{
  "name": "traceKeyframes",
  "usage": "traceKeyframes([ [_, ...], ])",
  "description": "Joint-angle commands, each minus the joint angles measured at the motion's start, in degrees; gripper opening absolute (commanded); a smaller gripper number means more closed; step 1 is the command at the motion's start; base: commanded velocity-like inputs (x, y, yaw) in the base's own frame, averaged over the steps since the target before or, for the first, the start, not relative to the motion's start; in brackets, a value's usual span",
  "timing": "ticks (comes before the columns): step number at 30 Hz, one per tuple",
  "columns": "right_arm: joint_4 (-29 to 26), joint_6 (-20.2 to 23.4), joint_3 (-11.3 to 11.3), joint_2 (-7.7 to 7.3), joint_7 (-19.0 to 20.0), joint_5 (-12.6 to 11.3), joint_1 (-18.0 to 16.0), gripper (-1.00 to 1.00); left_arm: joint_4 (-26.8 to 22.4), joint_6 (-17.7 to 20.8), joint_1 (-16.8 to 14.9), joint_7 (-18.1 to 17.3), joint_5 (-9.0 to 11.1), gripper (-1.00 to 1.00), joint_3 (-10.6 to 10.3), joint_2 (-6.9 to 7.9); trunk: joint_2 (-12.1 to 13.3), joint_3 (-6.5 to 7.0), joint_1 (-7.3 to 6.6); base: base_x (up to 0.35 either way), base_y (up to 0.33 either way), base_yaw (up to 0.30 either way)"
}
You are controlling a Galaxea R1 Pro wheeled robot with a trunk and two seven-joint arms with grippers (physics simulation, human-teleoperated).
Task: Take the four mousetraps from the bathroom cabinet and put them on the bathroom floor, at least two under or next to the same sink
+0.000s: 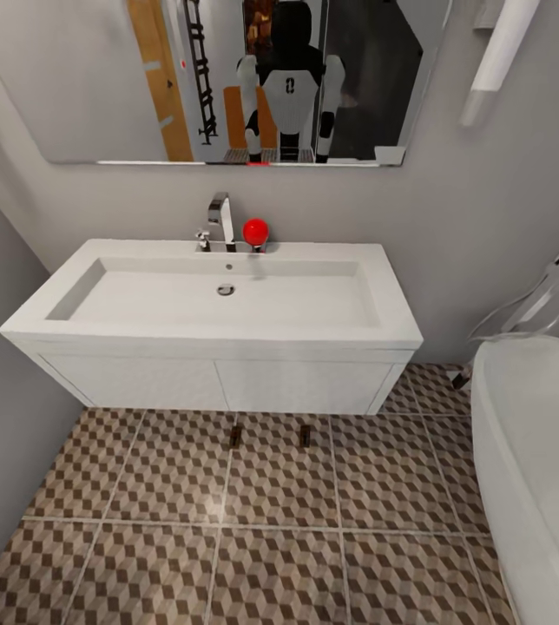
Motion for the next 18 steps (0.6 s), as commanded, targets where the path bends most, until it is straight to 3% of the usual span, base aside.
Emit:
traceKeyframes([
  [1,0.1,-0.2,0.4,0.02,-0.2,-0.3,0.0,1.00,-0.1,0.1,0.0,0.4,0.4,1.00,-0.5,0.02,0.4,0.24,-0.22,0.000,0.000,0.000],
  [12,0.1,-0.2,0.4,0.09,-0.1,-0.3,0.0,1.00,-0.1,0.1,0.0,0.4,0.4,1.00,-0.5,0.04,4.8,3.24,-2.64,0.000,0.000,0.000],
  [18,0.1,-0.2,0.4,0.10,-0.1,-0.3,0.1,1.00,-0.1,0.1,0.0,0.4,0.4,1.00,-0.5,0.03,4.8,3.80,-2.64,0.000,0.000,-0.005],
])
